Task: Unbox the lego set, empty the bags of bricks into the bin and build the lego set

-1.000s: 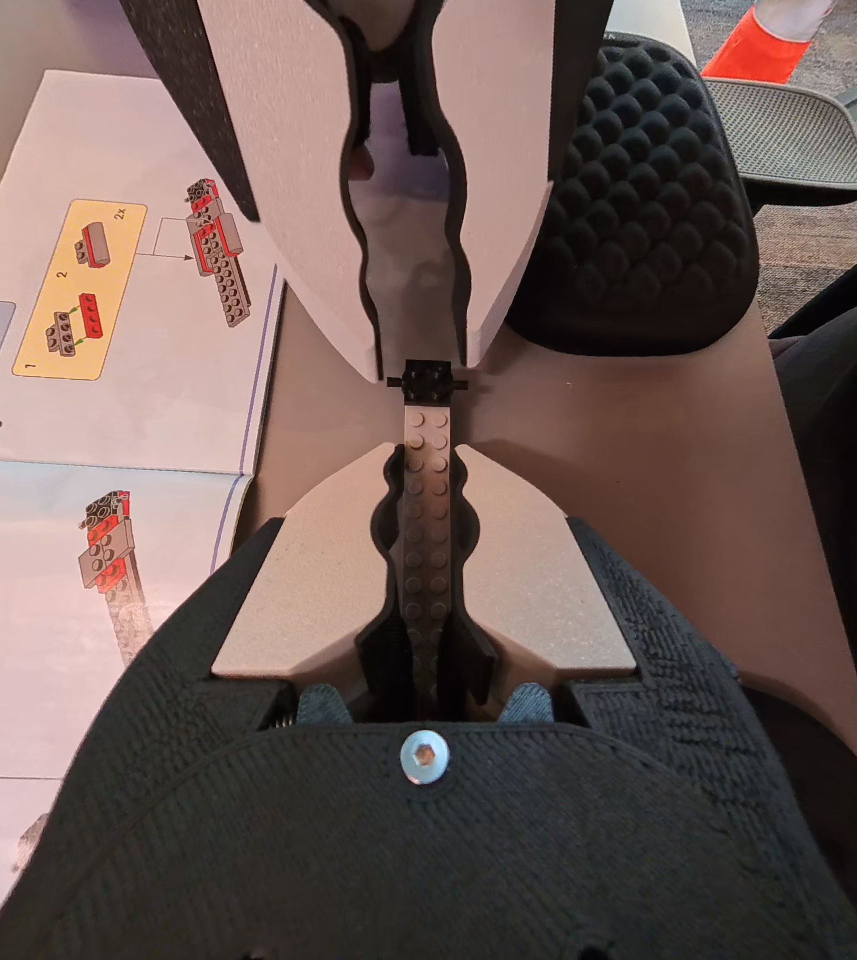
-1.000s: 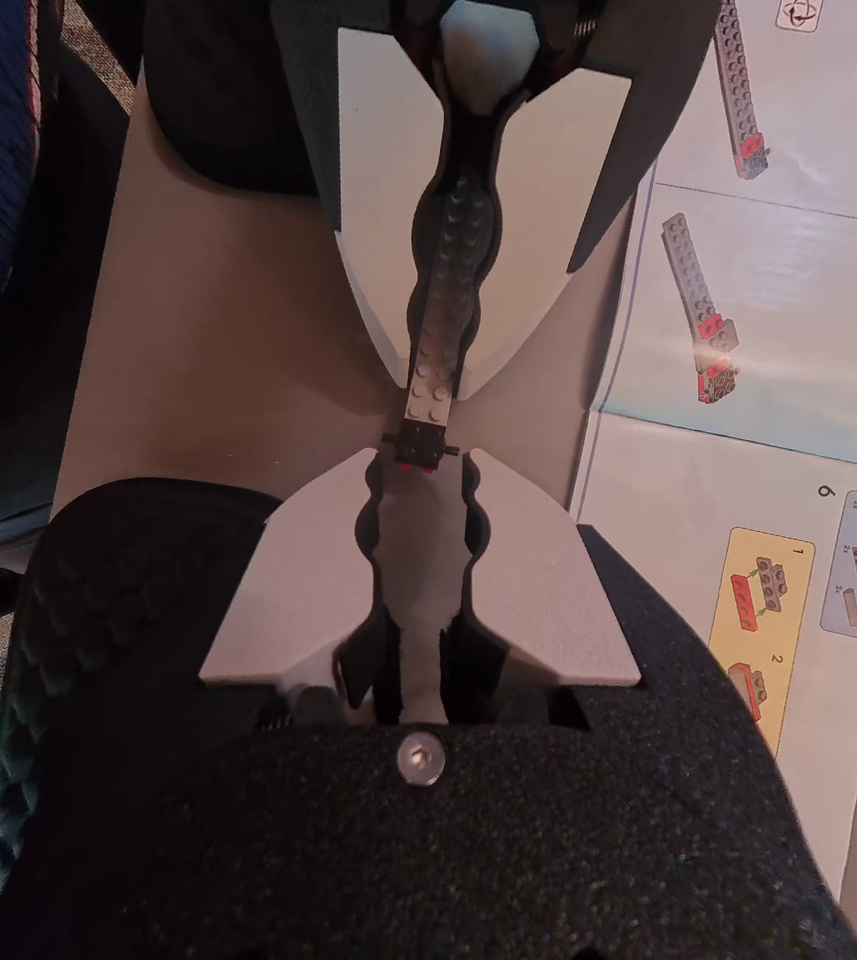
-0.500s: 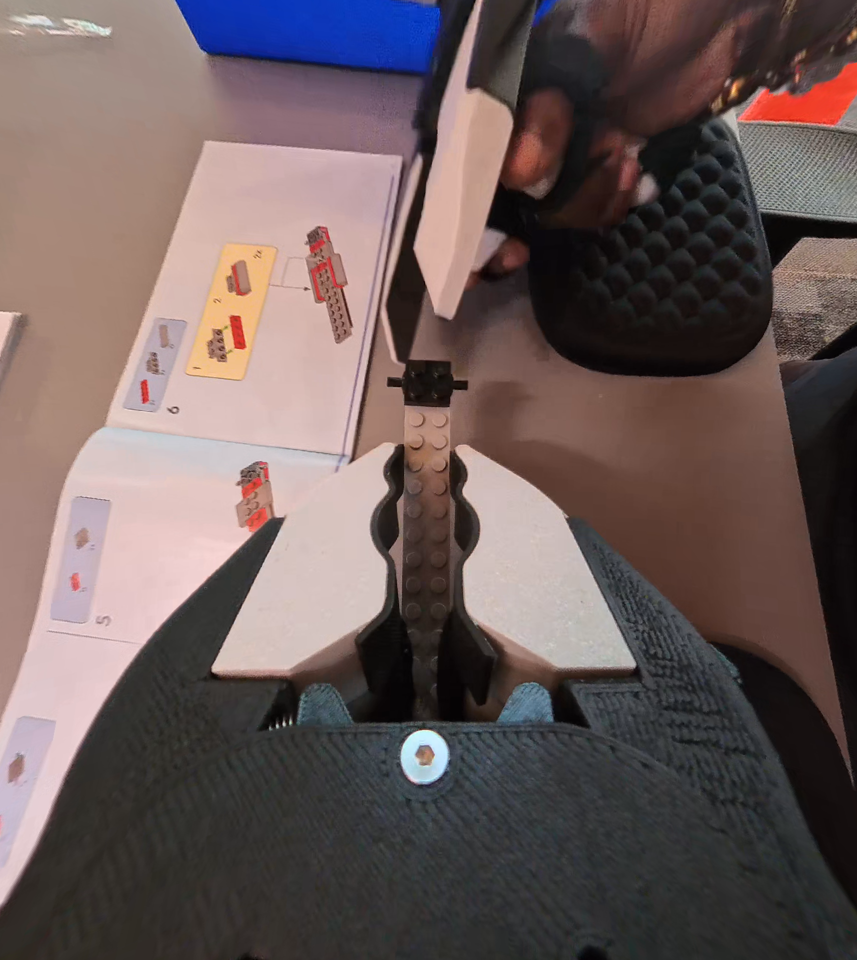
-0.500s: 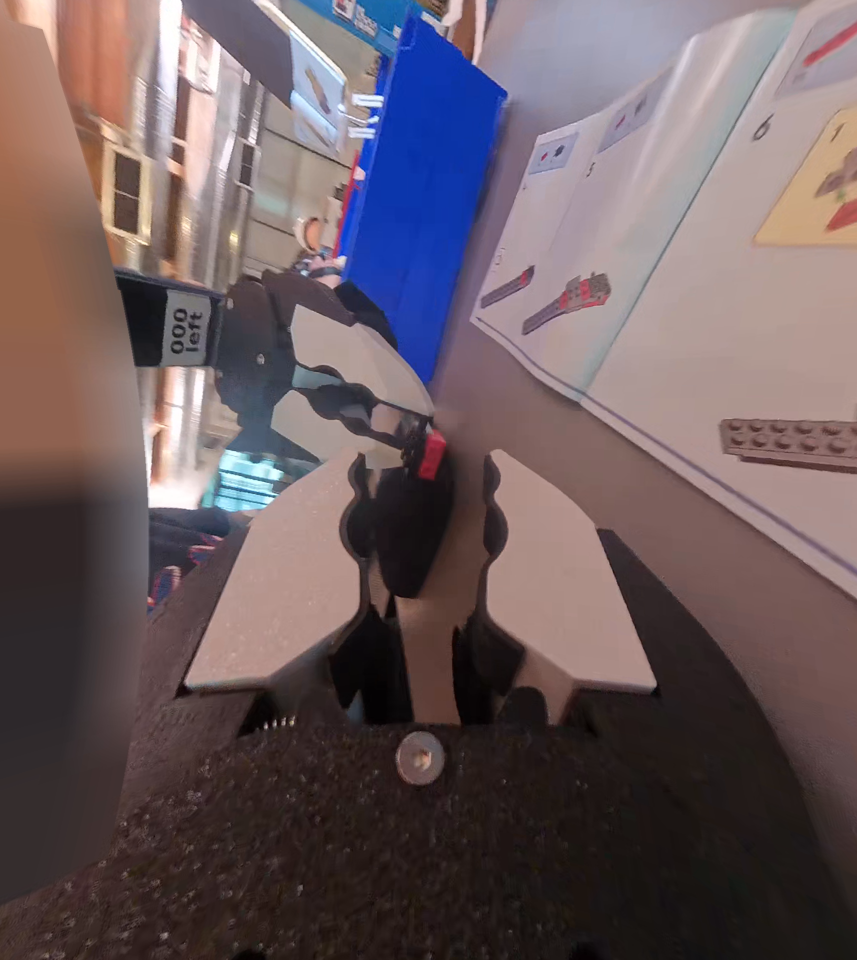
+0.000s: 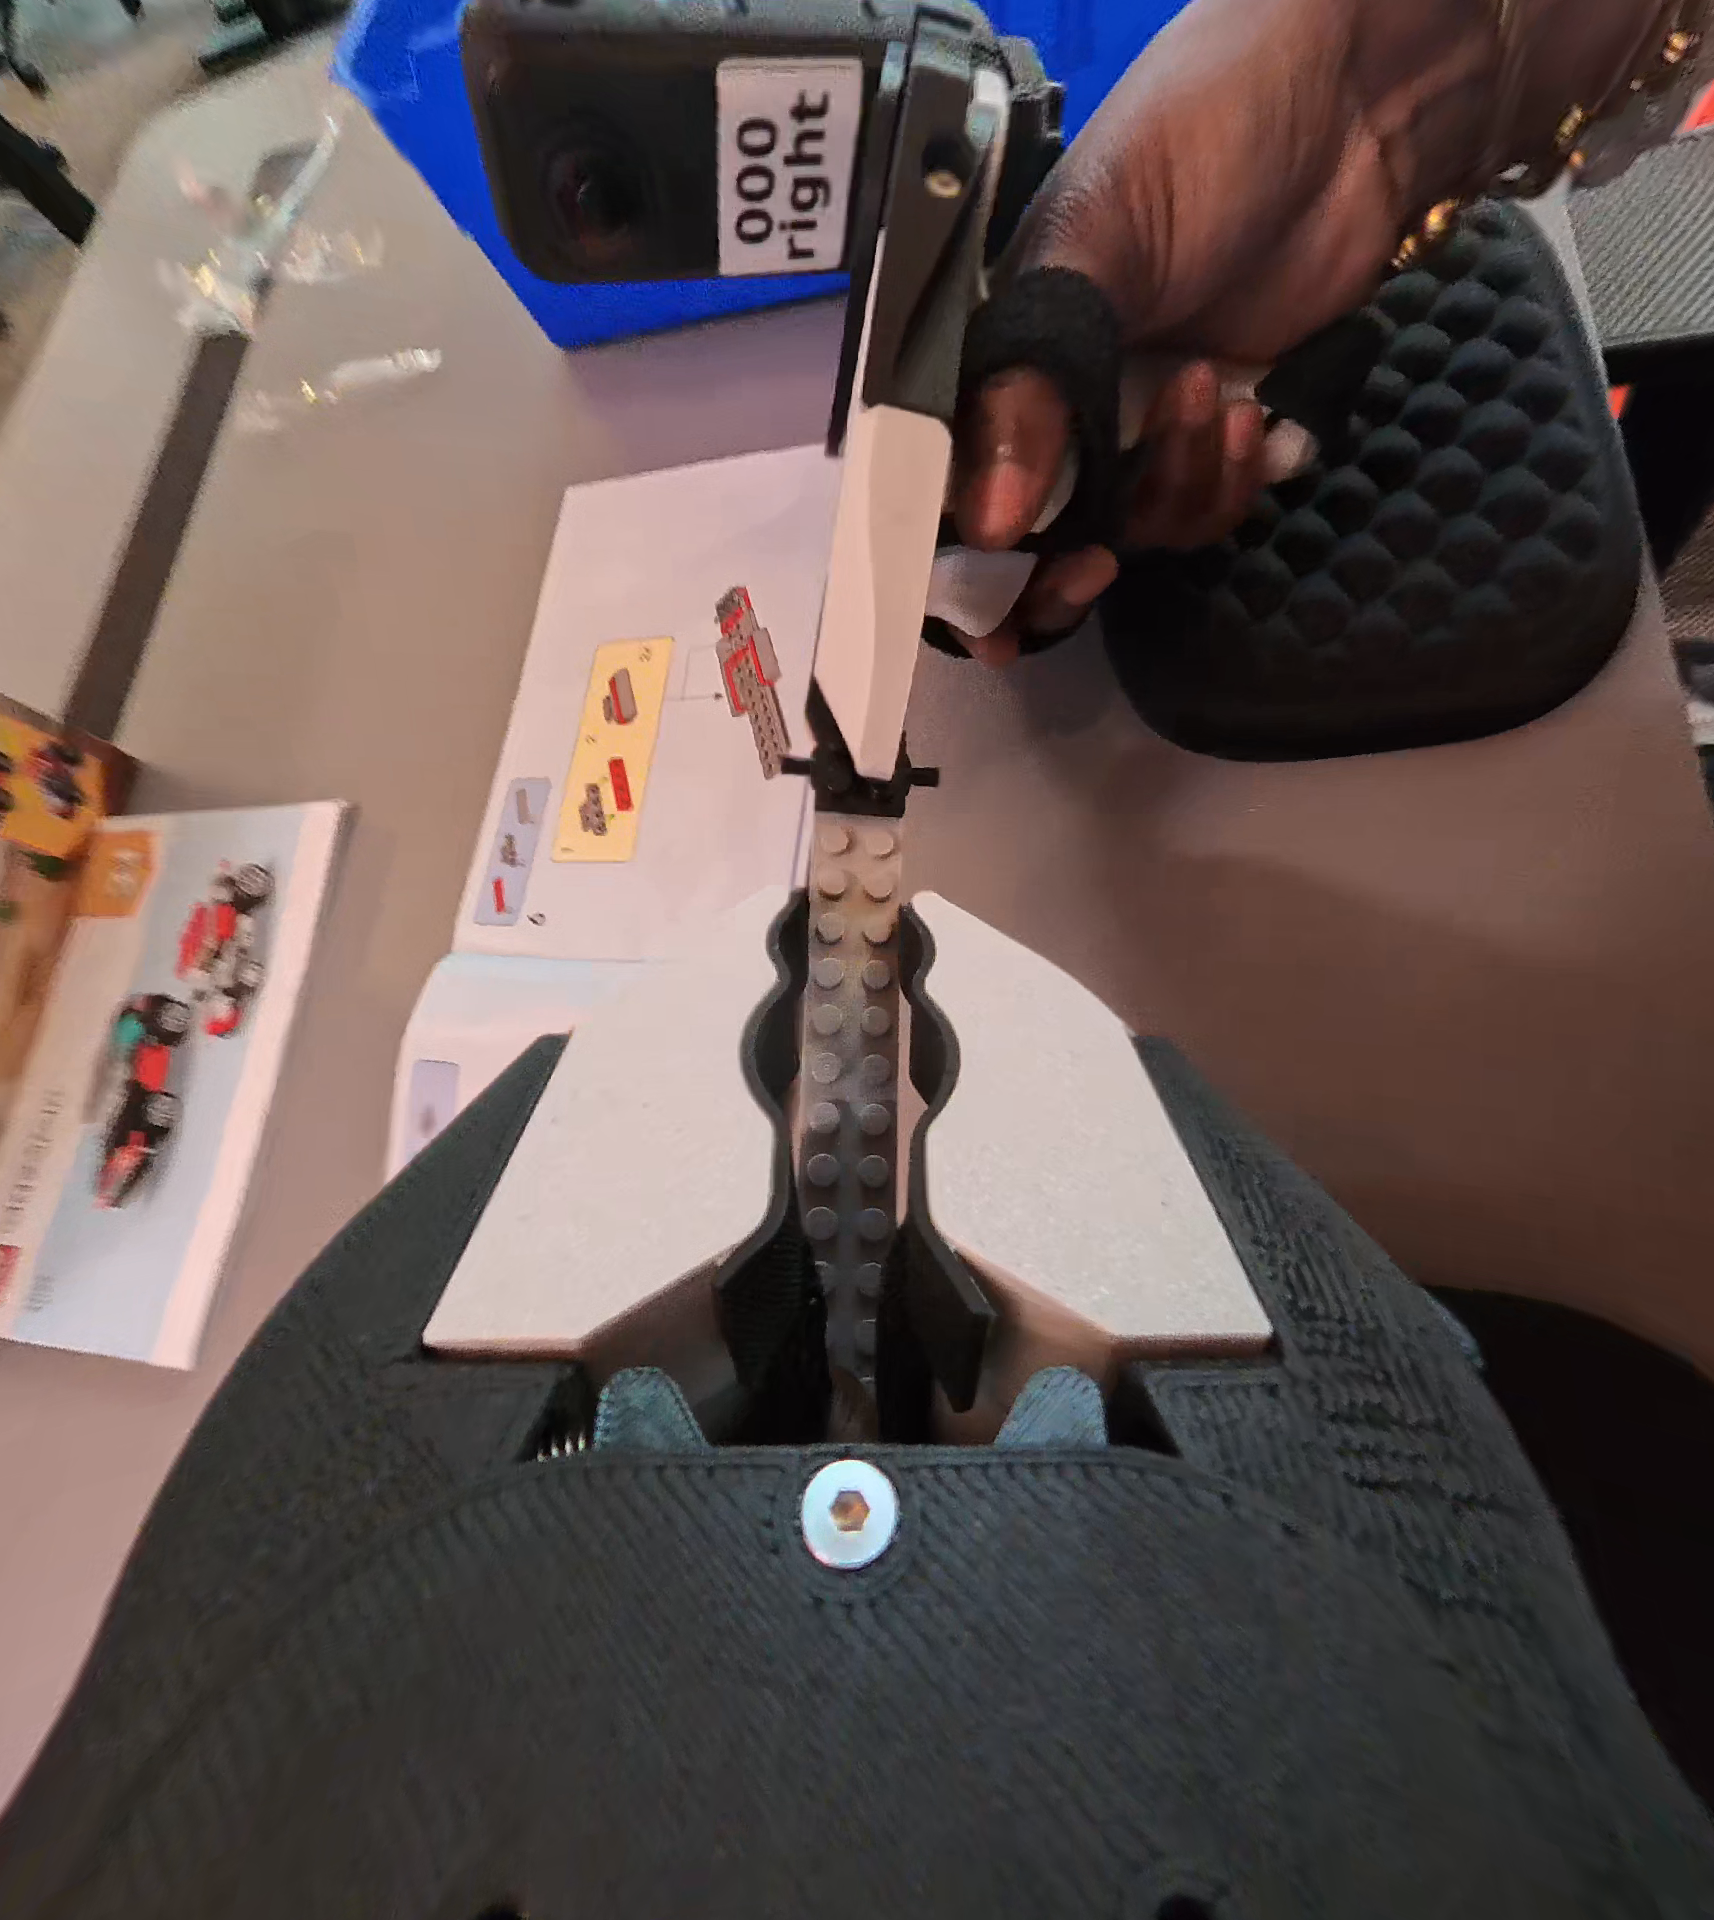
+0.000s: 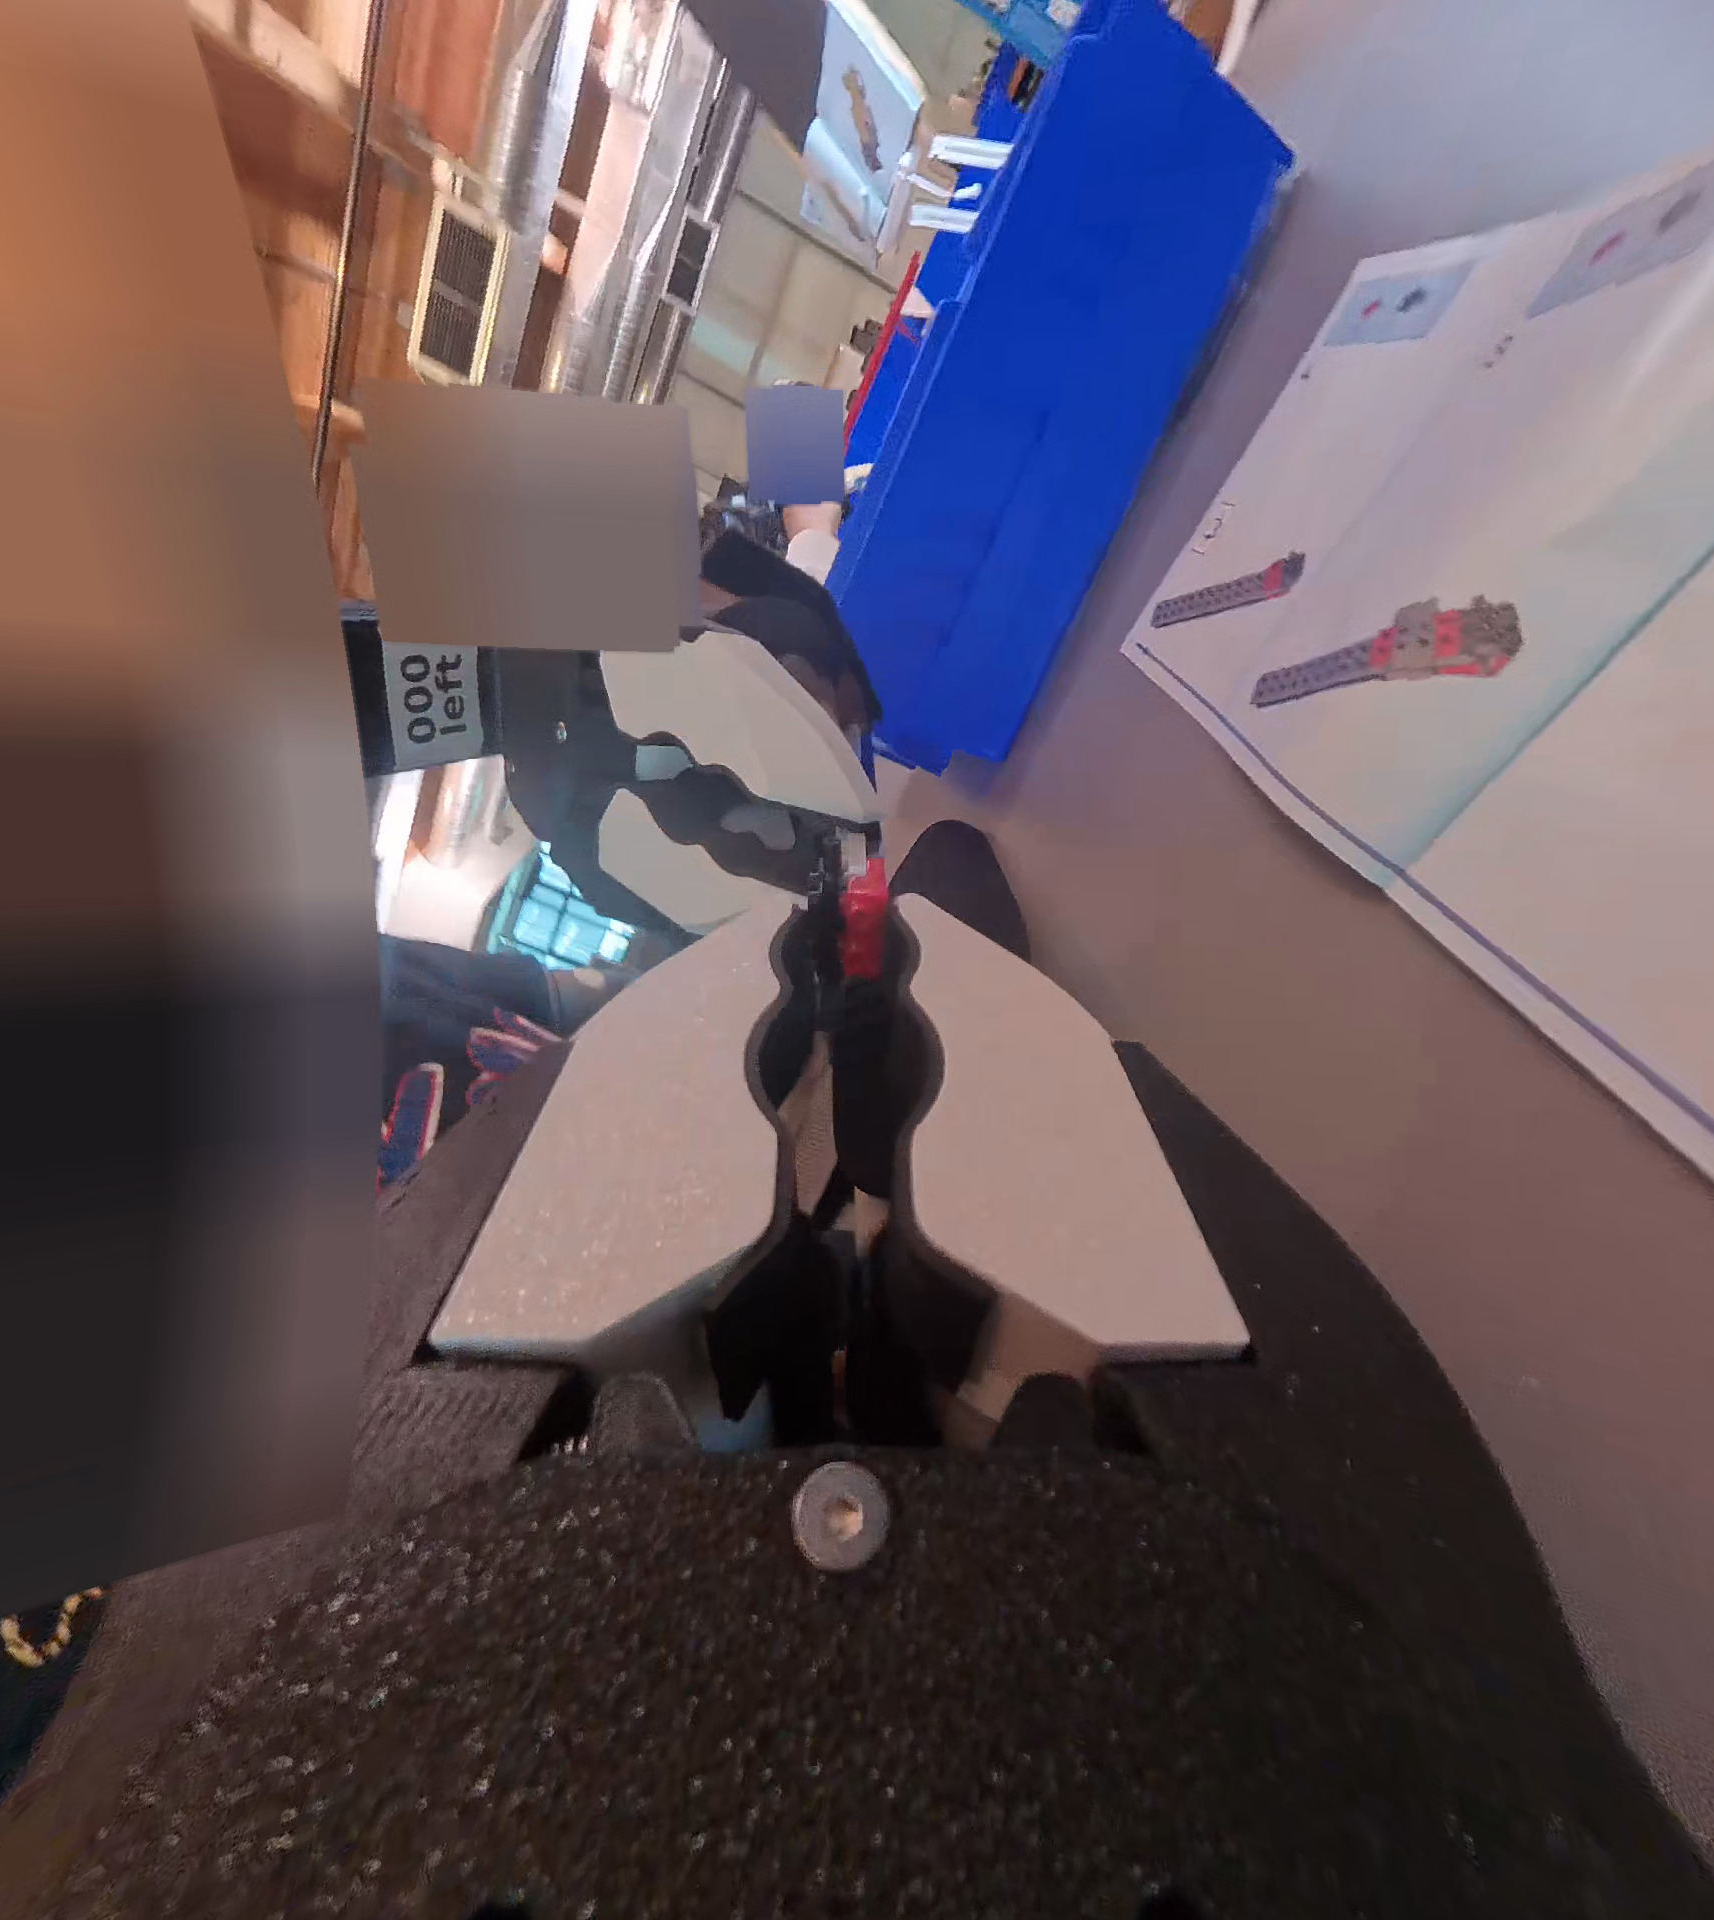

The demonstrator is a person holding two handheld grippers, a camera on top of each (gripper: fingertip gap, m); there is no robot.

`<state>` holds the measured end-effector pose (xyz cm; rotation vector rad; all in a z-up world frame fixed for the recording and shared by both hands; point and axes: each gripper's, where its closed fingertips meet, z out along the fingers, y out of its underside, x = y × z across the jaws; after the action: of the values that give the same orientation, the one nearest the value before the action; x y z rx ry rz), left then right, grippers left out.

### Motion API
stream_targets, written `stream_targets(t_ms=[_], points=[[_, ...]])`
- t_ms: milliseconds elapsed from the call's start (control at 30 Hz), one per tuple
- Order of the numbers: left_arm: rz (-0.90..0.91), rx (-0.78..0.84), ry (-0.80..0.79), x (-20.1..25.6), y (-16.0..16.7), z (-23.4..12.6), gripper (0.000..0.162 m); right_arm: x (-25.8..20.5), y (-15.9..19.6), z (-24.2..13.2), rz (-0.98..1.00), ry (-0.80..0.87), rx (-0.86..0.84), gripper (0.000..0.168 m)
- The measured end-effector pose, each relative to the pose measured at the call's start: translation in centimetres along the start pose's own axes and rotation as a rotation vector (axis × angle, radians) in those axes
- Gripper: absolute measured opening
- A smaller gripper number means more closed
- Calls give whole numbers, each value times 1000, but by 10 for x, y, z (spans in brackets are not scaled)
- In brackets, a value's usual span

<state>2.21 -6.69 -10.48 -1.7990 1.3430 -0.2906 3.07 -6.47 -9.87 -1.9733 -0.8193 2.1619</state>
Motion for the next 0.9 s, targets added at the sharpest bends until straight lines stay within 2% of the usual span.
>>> stream_targets(t_ms=[33, 133, 233, 367, 567, 667, 767, 833, 900], points=[[51, 14, -31, 0, -4, -2, 16, -5, -1, 0, -63, -4, -8, 13], [208, 57, -140, -2, -13, -9, 16, -15, -2, -1, -283, 44, -55, 13], [279, 105, -251, -7, -23, -16, 16, -27, -9, -2, -458, 88, -48, 13], [390, 123, -401, -14, -34, -24, 16, -39, -19, -1, -550, 92, 37, 13], [505, 131, -515, -13, -42, -30, 16, -47, -19, -3, -692, 126, 29, 12], [479, 171, -522, -11, -43, -30, 16, -50, -17, -3, -790, 144, 11, 12], [364, 230, -458, -7, -45, -30, 12, -48, -13, -5, -1030, 224, -53, 12], [259, 305, -389, -5, -50, -35, 16, -51, -13, -5, -1075, 220, -65, 12], [157, 338, -289, -3, -50, -38, 26, -51, -13, -5, -1098, 216, -70, 12]])
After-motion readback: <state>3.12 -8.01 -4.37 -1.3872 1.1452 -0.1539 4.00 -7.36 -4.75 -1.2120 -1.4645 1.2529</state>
